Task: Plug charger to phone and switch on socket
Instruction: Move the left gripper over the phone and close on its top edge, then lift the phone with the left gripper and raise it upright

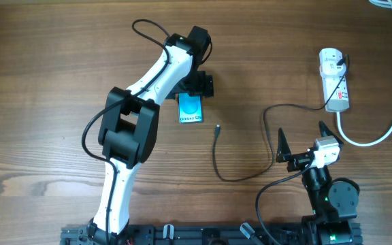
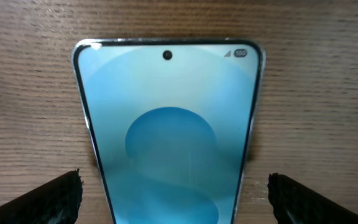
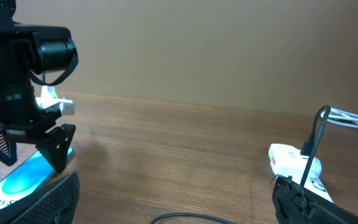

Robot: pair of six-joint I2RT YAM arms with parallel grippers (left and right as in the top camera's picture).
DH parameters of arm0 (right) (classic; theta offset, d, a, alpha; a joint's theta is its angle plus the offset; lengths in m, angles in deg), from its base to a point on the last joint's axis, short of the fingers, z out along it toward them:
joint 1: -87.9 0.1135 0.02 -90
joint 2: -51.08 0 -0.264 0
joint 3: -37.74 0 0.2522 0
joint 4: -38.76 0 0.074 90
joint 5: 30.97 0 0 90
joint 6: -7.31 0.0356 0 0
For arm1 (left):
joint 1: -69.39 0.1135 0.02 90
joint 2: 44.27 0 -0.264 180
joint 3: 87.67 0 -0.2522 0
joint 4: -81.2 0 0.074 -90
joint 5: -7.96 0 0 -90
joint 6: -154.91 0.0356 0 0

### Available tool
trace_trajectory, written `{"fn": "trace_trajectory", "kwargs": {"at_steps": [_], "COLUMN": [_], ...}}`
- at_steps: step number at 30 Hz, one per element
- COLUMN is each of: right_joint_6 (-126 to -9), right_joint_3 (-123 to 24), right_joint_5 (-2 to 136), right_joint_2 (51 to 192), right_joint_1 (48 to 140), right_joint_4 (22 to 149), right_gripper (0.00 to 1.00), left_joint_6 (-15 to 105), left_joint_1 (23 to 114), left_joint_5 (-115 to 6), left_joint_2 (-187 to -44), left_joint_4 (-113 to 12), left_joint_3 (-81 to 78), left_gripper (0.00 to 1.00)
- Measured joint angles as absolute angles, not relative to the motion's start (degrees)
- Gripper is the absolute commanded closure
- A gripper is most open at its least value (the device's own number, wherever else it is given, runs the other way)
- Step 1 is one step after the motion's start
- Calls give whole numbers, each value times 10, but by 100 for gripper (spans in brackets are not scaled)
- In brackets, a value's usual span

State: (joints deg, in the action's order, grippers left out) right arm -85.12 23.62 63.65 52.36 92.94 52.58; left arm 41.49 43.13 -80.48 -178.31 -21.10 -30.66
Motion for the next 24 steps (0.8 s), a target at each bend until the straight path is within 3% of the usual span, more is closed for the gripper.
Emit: {"fn": "trace_trajectory", "kwargs": {"at_steps": [16, 24], "right_joint_6": [-851, -851], "right_joint_3": [236, 236], "right_joint_5": [637, 637], "right_joint_2": [524, 524], "right_joint_1": [929, 929], "right_joint_4": [526, 526], "right_gripper": [0, 0], "left_joint_6": [375, 371], "left_joint_1": [430, 430], "left_joint_5": [-807, -807], "left_joint_2": [-1783, -1783], "left_joint_4": [-223, -223], "left_joint_3": [-284, -284], "left_gripper": [0, 15]}}
